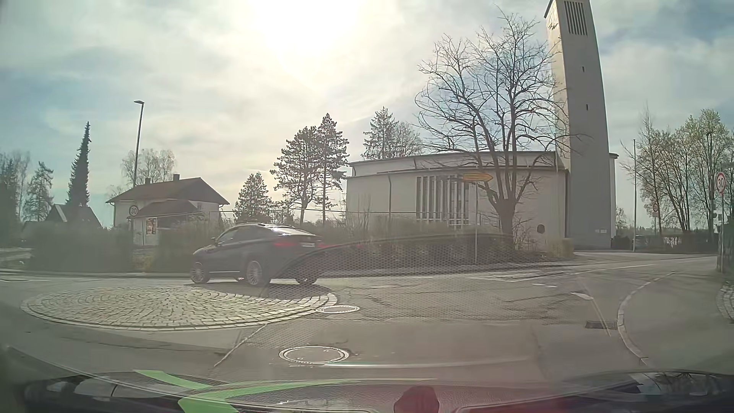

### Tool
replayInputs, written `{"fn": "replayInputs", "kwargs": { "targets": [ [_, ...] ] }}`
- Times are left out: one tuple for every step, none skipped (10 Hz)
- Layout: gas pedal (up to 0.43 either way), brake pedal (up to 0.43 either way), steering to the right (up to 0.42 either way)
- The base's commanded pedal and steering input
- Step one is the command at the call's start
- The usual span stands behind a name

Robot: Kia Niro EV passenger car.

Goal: Follow the waypoints while adhering to traffic rules and regulations

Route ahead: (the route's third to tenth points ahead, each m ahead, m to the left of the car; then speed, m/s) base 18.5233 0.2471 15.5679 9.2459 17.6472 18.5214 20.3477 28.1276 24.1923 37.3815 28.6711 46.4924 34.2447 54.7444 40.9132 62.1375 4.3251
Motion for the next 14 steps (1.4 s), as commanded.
{"fn": "replayInputs", "kwargs": {
  "targets": [
    [0.157, 0.000, 0.132],
    [0.110, 0.000, 0.153],
    [0.110, 0.000, 0.178],
    [0.098, 0.000, 0.197],
    [0.059, 0.000, 0.220],
    [0.039, 0.000, 0.234],
    [0.028, 0.000, 0.241],
    [0.028, 0.000, 0.241],
    [0.028, 0.000, 0.230],
    [0.028, 0.000, 0.202],
    [0.028, 0.000, 0.160],
    [0.028, 0.000, 0.121],
    [0.028, 0.000, 0.057],
    [0.028, 0.000, -0.006]
  ]
}}
